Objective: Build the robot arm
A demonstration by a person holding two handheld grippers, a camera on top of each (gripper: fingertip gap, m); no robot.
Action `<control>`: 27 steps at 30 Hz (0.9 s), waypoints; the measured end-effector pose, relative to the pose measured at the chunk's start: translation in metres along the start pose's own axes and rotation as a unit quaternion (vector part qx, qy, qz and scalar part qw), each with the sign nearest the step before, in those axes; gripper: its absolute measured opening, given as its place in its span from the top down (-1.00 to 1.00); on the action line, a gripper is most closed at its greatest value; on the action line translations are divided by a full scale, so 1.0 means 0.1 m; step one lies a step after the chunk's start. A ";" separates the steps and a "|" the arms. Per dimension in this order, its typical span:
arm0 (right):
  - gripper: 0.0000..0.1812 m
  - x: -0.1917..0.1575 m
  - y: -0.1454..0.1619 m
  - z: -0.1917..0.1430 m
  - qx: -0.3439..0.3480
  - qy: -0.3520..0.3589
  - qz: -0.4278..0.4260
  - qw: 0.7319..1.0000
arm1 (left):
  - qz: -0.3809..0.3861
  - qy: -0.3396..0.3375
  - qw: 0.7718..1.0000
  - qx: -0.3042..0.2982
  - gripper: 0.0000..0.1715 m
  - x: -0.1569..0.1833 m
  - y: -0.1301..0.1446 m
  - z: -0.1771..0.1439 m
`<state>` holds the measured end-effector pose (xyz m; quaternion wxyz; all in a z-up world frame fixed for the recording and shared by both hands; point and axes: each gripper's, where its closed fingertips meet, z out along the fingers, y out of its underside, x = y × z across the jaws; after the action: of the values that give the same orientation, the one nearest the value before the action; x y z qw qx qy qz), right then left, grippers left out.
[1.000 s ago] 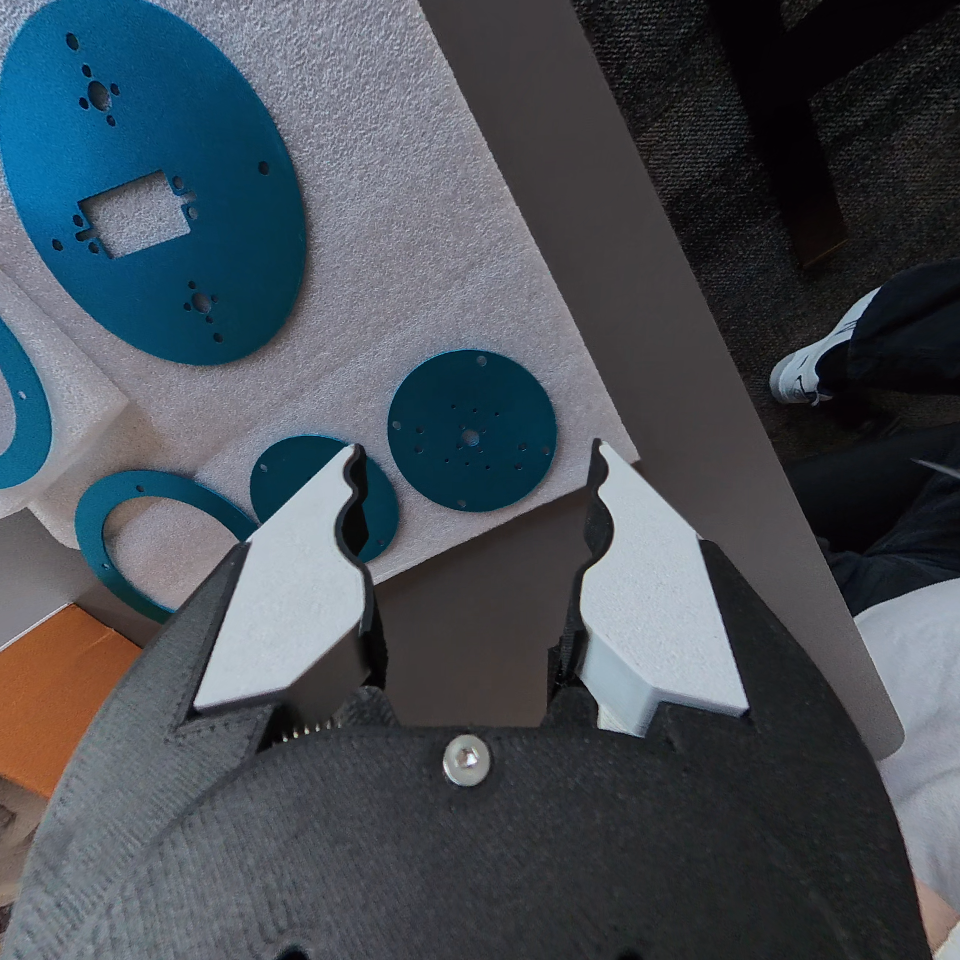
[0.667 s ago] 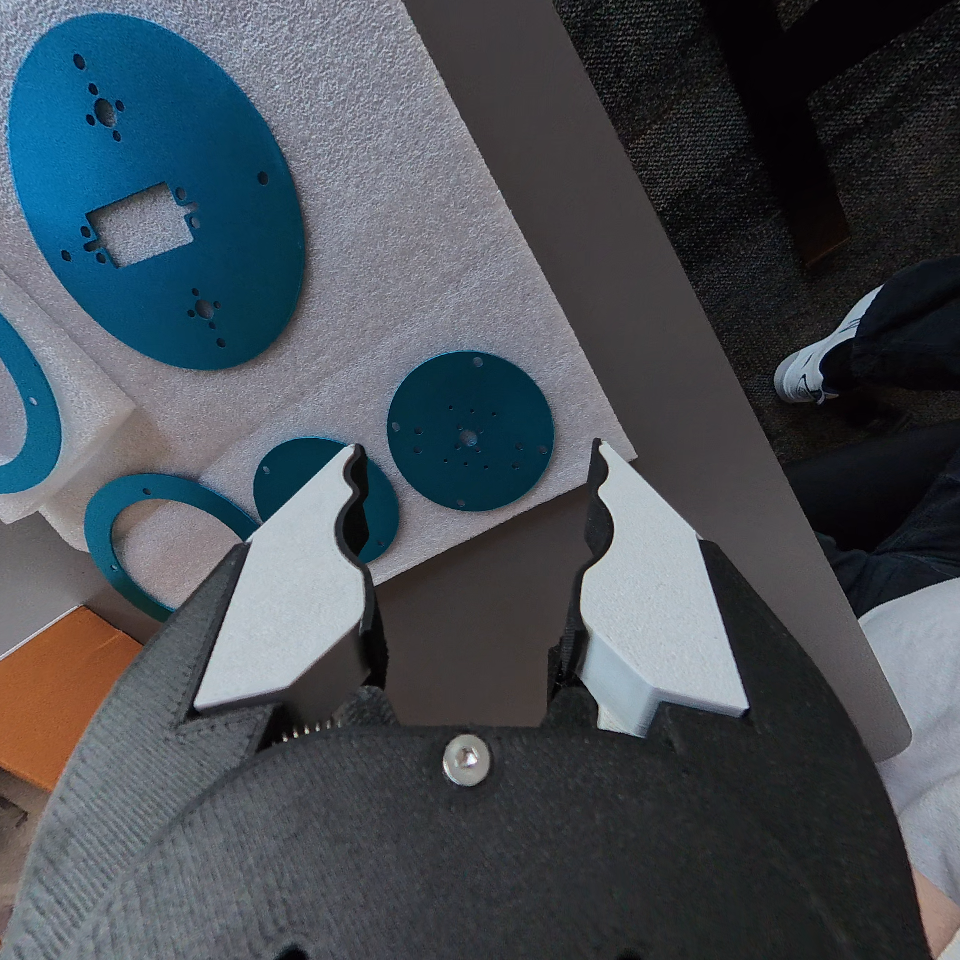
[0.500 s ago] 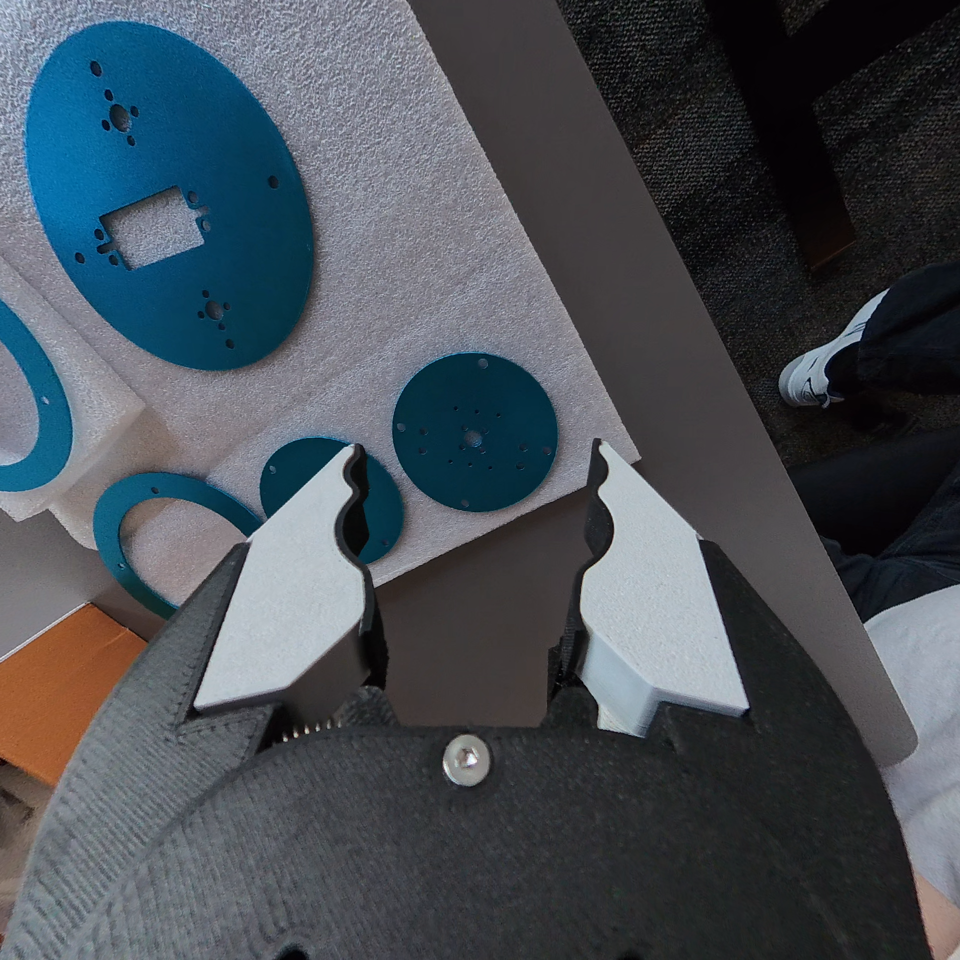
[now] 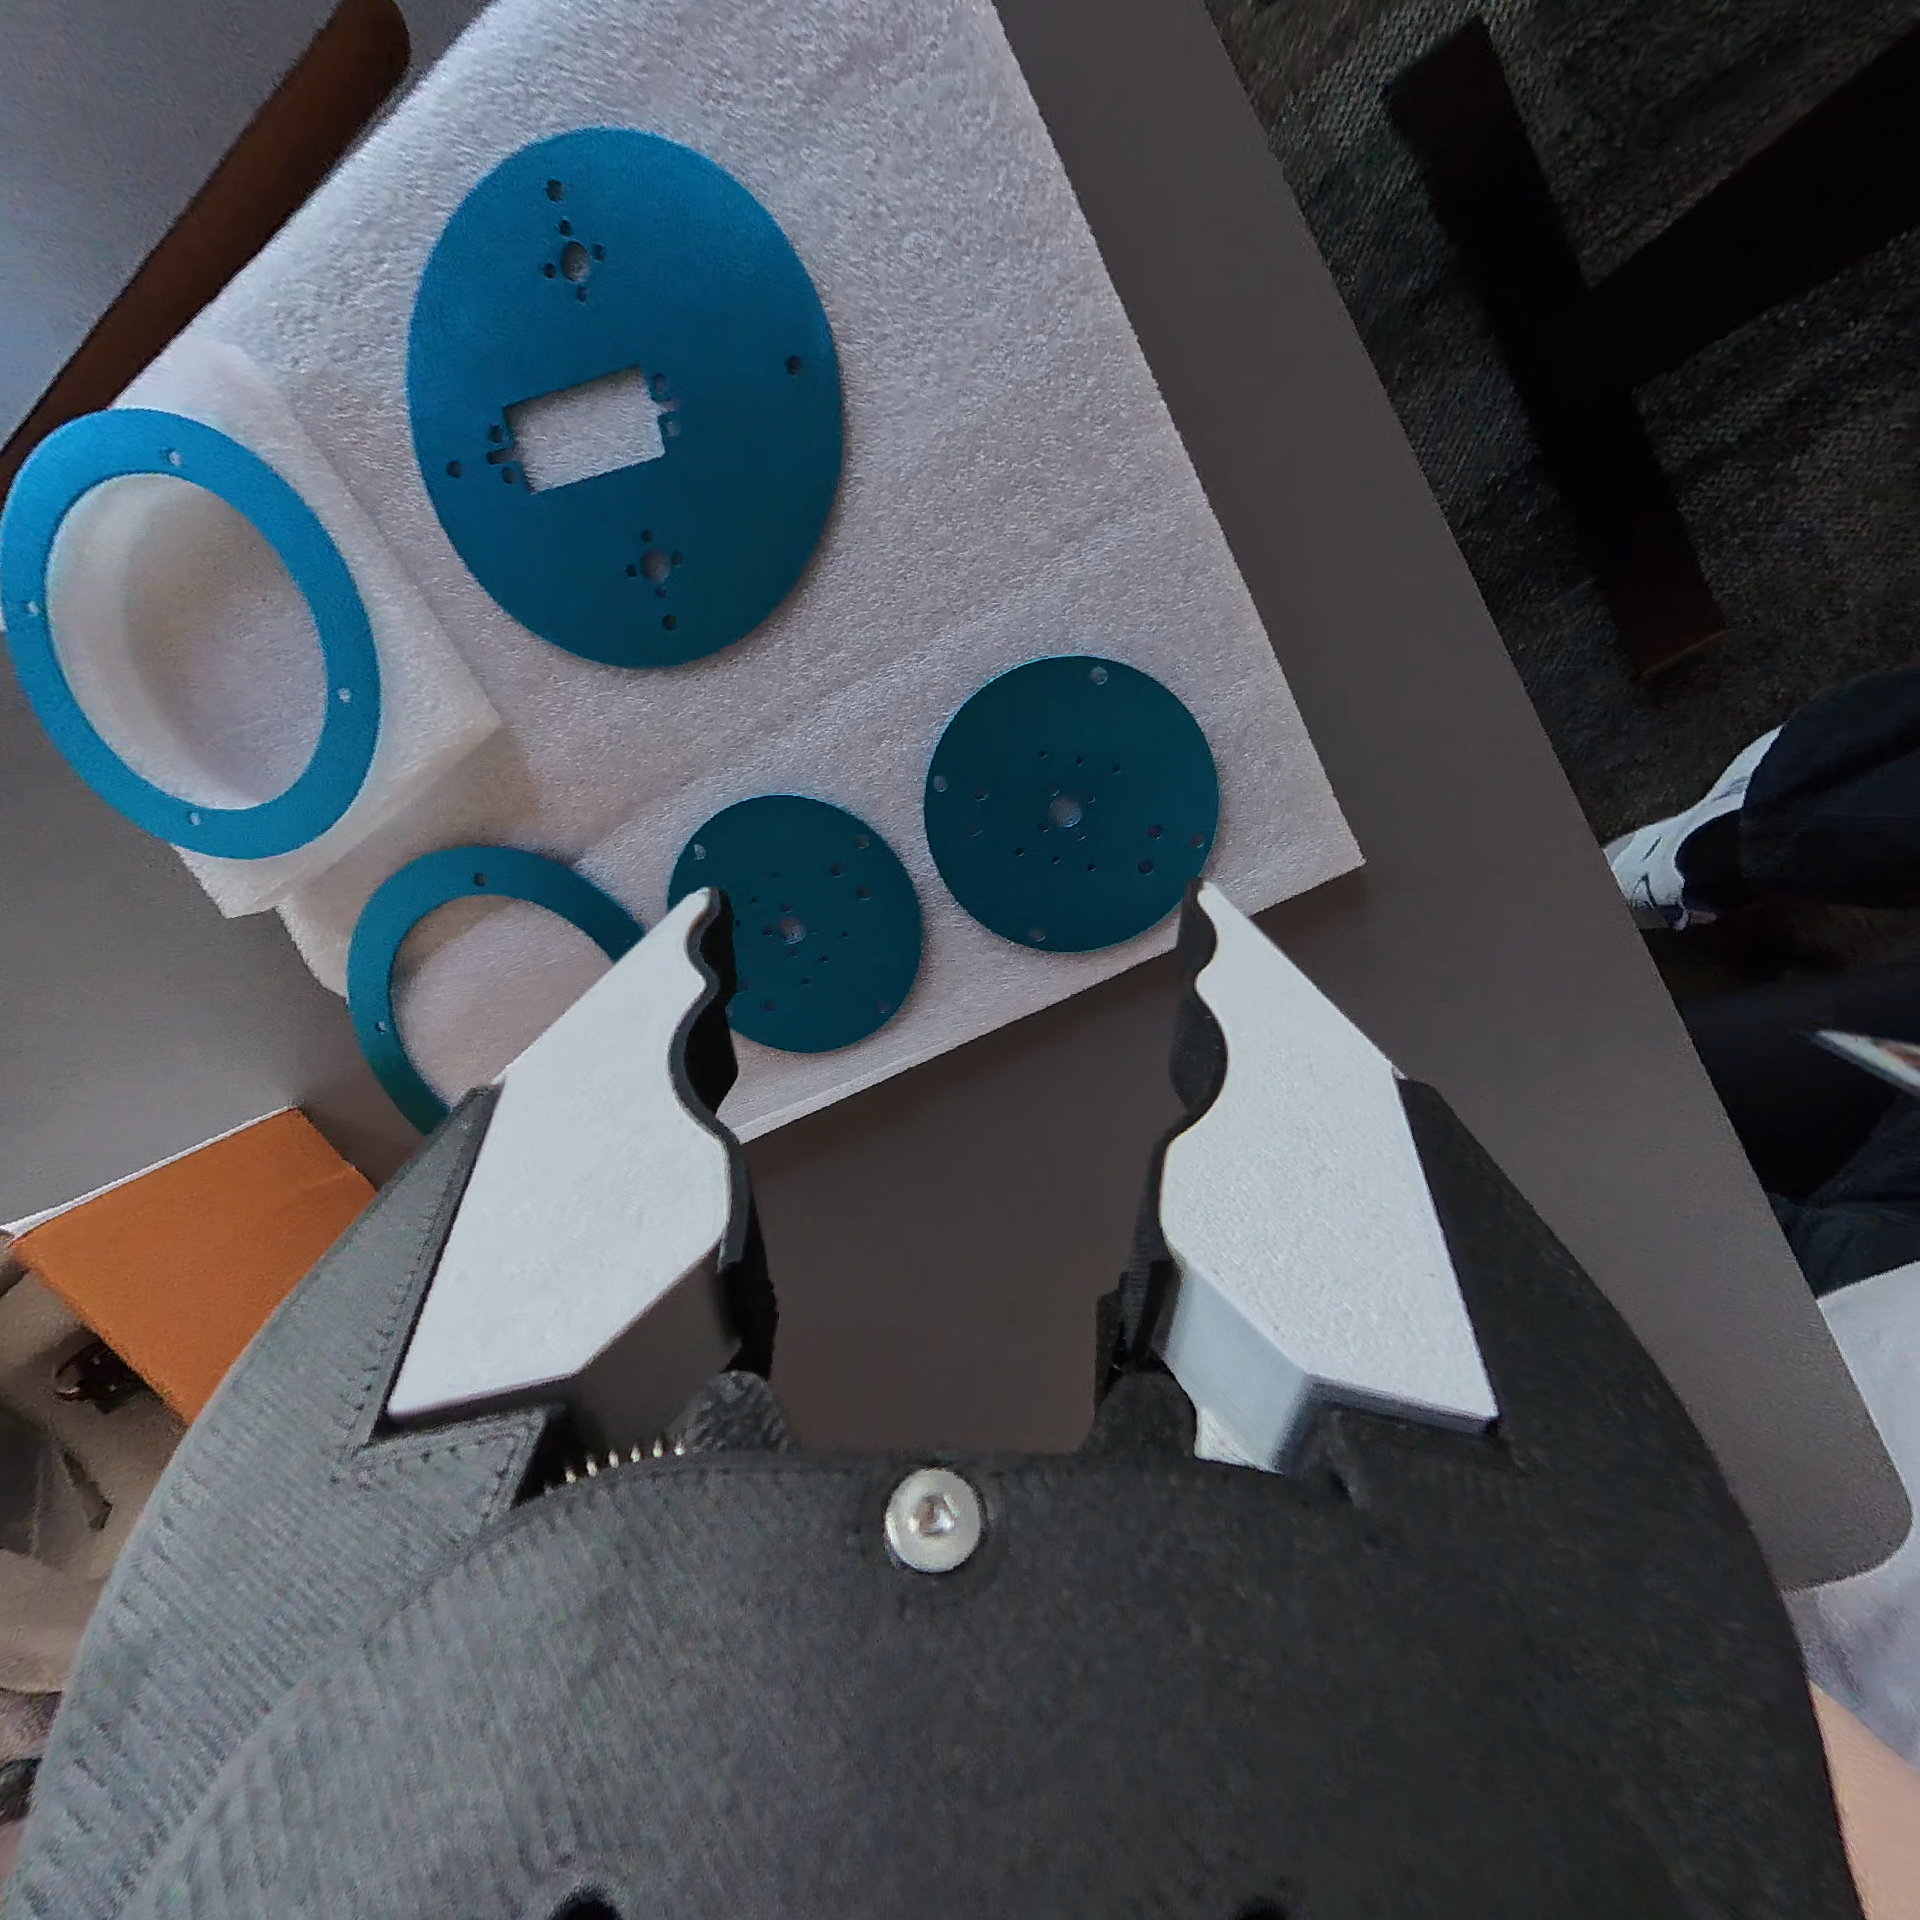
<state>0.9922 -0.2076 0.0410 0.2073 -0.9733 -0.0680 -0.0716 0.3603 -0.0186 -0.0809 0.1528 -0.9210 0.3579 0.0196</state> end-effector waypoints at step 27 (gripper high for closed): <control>0.99 0.07 0.07 -0.08 0.015 0.006 0.021 1.000 | 0.082 0.030 0.991 -0.100 -0.14 0.19 0.06 0.61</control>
<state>0.9993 -0.2167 0.0467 0.2241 -0.9708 -0.0475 -0.0719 0.3748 -0.0176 -0.1438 0.0470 -0.8994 0.4328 0.0398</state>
